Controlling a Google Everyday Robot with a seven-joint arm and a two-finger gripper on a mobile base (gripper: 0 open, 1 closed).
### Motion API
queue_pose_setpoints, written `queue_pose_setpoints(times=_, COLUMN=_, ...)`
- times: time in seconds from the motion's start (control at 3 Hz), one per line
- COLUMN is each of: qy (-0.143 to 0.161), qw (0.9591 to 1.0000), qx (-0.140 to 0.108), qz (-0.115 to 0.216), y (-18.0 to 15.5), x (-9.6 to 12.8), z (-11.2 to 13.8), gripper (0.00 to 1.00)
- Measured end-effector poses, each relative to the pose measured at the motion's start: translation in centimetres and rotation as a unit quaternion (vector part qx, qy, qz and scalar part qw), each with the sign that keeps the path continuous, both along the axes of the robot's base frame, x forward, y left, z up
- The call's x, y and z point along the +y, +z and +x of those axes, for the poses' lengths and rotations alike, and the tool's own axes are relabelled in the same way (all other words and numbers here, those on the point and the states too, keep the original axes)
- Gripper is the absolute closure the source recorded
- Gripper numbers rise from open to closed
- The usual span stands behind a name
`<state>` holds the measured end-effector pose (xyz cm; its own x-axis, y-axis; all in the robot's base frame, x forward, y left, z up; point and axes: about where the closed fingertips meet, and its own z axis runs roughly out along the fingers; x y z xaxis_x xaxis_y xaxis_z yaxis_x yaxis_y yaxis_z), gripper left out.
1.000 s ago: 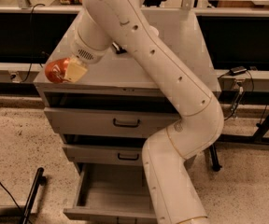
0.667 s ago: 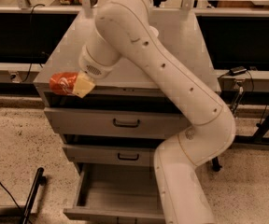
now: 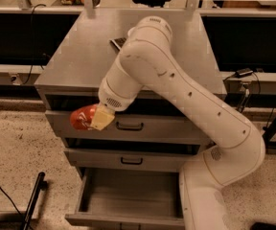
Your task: Place coke can into bottom drawer
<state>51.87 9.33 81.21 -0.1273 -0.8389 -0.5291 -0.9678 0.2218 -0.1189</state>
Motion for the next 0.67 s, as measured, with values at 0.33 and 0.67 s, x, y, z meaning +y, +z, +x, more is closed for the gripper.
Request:
queue_pose_setpoints(times=0.33, qy=0.002, qw=0.9997, qx=0.014, qz=-0.018, y=-2.0, x=-1.6, z=-2.4, gripper=1.00)
queue_pose_setpoints(times=0.67, qy=0.026, qw=0.9969, qx=0.039, qz=-0.063, y=-6.0, x=-1.7, z=-5.3, gripper=1.00)
